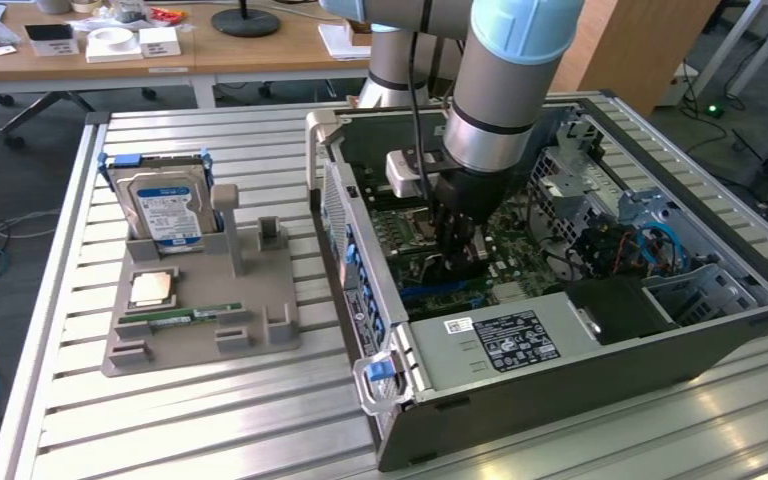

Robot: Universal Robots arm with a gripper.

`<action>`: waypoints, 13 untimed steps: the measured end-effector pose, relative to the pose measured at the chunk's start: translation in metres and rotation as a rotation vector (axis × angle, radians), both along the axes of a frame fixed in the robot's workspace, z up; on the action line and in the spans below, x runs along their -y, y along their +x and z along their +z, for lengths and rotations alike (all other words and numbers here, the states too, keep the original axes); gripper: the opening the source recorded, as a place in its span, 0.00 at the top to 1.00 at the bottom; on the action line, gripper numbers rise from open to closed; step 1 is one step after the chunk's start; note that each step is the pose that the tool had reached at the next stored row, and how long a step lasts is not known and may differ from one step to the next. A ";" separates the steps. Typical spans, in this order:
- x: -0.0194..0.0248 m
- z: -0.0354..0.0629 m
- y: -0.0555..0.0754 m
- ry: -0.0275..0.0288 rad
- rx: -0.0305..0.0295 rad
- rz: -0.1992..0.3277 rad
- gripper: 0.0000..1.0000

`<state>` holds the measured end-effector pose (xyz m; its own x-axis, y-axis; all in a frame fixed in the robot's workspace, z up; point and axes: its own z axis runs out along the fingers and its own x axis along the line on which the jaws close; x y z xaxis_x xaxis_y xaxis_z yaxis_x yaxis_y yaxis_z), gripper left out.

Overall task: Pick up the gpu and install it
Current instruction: 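Insert the gpu into the slot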

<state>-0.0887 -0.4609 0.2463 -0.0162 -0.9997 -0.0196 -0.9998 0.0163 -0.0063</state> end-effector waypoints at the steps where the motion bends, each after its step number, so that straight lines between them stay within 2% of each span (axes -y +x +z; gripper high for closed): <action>1: 0.0000 0.0000 0.000 -0.0001 0.0000 0.000 0.74; 13: 0.0000 -0.0020 0.000 0.0001 0.0001 0.000 0.74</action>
